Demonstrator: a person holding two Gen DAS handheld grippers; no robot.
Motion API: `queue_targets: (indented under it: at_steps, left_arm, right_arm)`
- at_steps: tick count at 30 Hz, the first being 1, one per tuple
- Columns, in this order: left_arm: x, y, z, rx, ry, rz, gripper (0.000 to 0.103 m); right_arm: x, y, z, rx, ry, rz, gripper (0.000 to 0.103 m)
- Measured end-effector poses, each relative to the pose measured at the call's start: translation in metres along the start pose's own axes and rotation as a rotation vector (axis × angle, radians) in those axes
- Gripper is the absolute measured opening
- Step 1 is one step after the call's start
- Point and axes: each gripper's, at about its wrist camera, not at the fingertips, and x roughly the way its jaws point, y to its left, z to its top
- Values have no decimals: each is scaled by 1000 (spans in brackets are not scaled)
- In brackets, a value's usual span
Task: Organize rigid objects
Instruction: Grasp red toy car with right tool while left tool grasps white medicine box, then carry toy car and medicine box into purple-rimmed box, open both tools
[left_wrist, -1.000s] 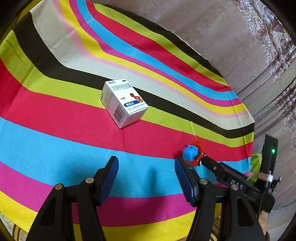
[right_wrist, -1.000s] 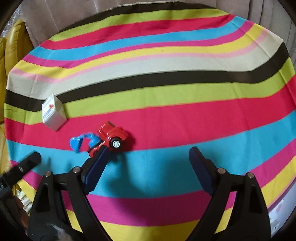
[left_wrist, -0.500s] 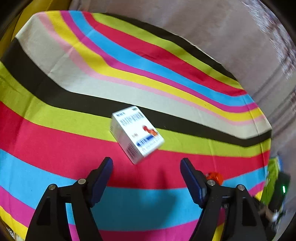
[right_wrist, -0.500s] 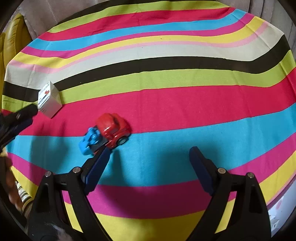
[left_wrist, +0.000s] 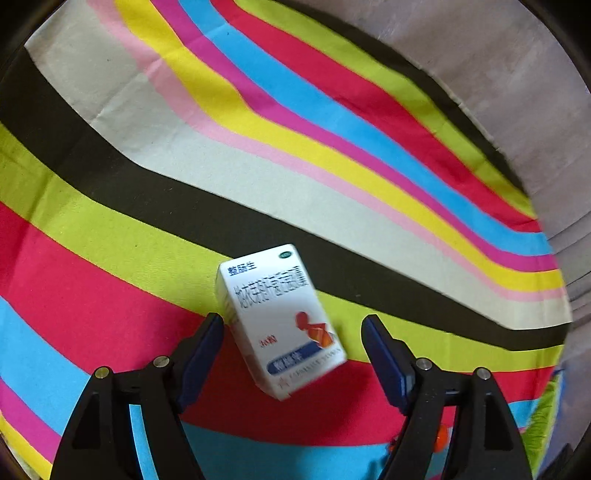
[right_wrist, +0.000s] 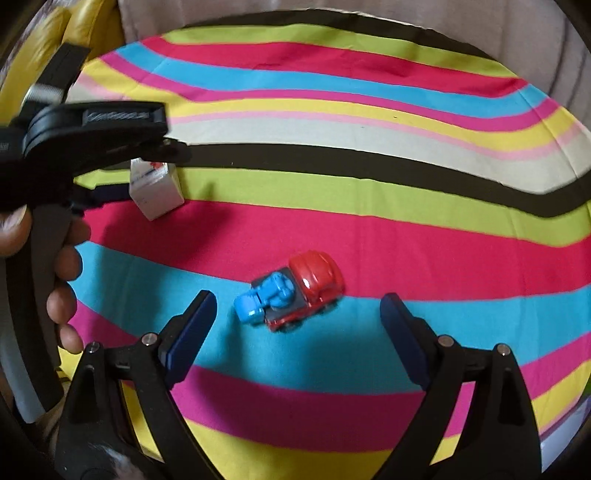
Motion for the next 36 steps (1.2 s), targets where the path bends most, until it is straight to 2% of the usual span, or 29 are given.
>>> queue_targets:
  at_steps: [3, 5, 6, 9, 13, 17, 25, 36]
  left_arm:
    - [3, -4, -2, 73, -21, 44, 77]
    - [4, -6, -3, 105, -25, 53, 66]
    - [4, -6, -4, 119, -30, 54, 65]
    - [3, -9, -6, 159, -43, 53, 61]
    - [-2, -10, -12, 200, -50, 49, 53]
    - [-10, -3, -23, 214, -48, 30, 50]
    - [-28, 5, -46, 205, -23, -24, 49]
    - [-60, -8, -78, 232, -36, -102, 49]
  right_arm:
    - [13, 6, 4, -18, 20, 0, 92]
    - [17, 5, 4, -22, 31, 3, 92]
    - [19, 4, 3, -25, 36, 2, 91]
    - [24, 5, 2, -32, 44, -8, 85]
    - [24, 4, 3, -29, 32, -12, 72]
    - [24, 5, 4, -31, 30, -12, 70]
    - [10, 5, -6, -16, 30, -23, 70]
    - [-18, -2, -19, 25, -7, -54, 70]
